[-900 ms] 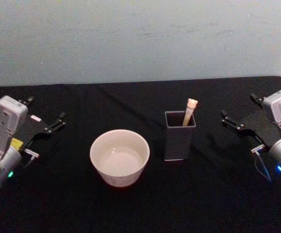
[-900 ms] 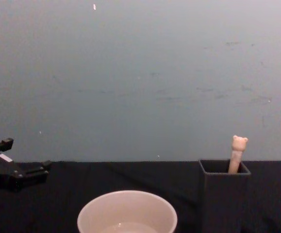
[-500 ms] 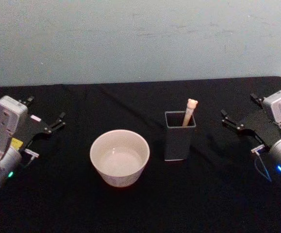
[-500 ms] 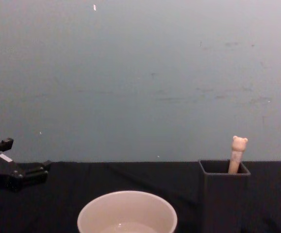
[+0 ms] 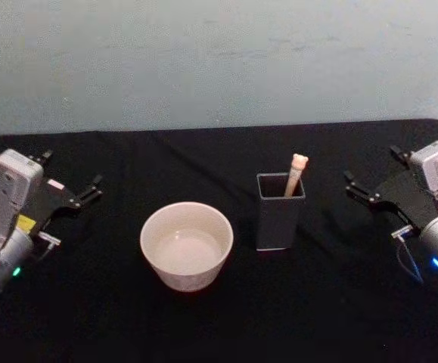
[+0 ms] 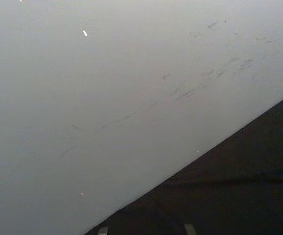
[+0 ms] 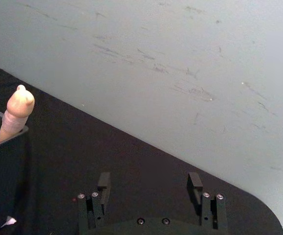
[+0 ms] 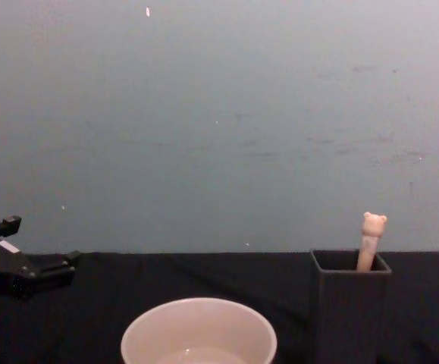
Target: Pick up the stirring spoon with one hand, stir inside the cup, then place it back in its original position.
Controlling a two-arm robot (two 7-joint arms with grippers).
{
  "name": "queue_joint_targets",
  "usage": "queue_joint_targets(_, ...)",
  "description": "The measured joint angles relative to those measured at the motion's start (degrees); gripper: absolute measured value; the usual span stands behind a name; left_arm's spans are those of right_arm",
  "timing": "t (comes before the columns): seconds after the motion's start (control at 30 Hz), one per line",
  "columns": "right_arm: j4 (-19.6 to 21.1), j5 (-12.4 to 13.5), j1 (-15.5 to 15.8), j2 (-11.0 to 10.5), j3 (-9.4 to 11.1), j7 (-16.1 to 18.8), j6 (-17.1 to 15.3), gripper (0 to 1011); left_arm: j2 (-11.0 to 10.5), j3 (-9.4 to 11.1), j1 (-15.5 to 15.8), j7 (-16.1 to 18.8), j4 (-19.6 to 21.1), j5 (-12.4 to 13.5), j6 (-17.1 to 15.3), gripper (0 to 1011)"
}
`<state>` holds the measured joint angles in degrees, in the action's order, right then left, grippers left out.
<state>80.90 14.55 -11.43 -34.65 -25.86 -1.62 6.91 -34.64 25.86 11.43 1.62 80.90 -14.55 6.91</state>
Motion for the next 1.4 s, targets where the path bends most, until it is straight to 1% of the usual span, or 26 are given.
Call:
queue_joint_targets(0.47,0.00,0.00,0.00,0.01,0.02,0.03,0.00,1000,0.00,0.00,0.00,0.00,0.00,0.00,0.00,1001)
queue_joint_targets(0.57,0.53,1.00,-0.08,-0.08,0.87,2.17,-0.22,1000,0.00,0.00,0.00,0.00,0.00,0.00,0.00,1001)
queue_joint_targets(0.6,0.53,1.00,-0.08,-0.08,0.87,2.17,-0.22,1000,0.00,0.00,0.00,0.00,0.00,0.00,0.00,1001)
queue_joint_targets(0.67,1.13,1.69,0.08,-0.30,1.42,3.54,-0.39,1000,0.00,0.00,0.00,0.00,0.00,0.00,0.00,1001)
queue_joint_targets(0.87,3.74,4.62,1.71,-1.22,3.28,7.28,-1.00,1000,0.00,0.00,0.00,0.00,0.00,0.00,0.00,1001)
queue_joint_targets(0.9,4.56,5.69,2.33,-1.52,3.85,8.48,-1.11,1000,0.00,0.00,0.00,0.00,0.00,0.00,0.00,1001)
queue_joint_targets(0.97,5.38,6.89,2.99,-1.81,4.43,9.66,-1.21,1000,0.00,0.00,0.00,0.00,0.00,0.00,0.00,1001)
queue_joint_targets(1.0,6.15,8.23,3.67,-2.07,5.04,11.00,-1.31,1000,0.00,0.00,0.00,0.00,0.00,0.00,0.00,1001)
queue_joint_targets(1.03,6.15,8.23,3.67,-2.07,5.04,11.00,-1.31,1000,0.00,0.00,0.00,0.00,0.00,0.00,0.00,1001)
queue_joint_targets(1.1,7.58,10.98,4.93,-2.46,6.22,13.61,-1.49,1000,0.00,0.00,0.00,0.00,0.00,0.00,0.00,1001)
queue_joint_targets(1.2,8.61,13.09,5.78,-2.63,6.93,15.89,-1.74,1000,0.00,0.00,0.00,0.00,0.00,0.00,0.00,1002)
queue_joint_targets(1.23,9.07,14.12,6.10,-2.63,7.22,17.13,-1.91,1000,0.00,0.00,0.00,0.00,0.00,0.00,0.00,1001)
queue_joint_targets(1.3,9.42,15.06,6.33,-2.56,7.43,18.37,-2.12,1000,0.00,0.00,0.00,0.00,0.00,0.00,0.00,1001)
queue_joint_targets(1.33,9.63,15.77,6.40,-2.36,7.47,19.52,-2.41,1000,0.00,0.00,0.00,0.00,0.00,0.00,0.00,1001)
queue_joint_targets(1.4,9.68,16.33,6.37,-2.09,7.46,20.52,-2.76,1000,0.00,0.00,0.00,0.00,0.00,0.00,0.00,1001)
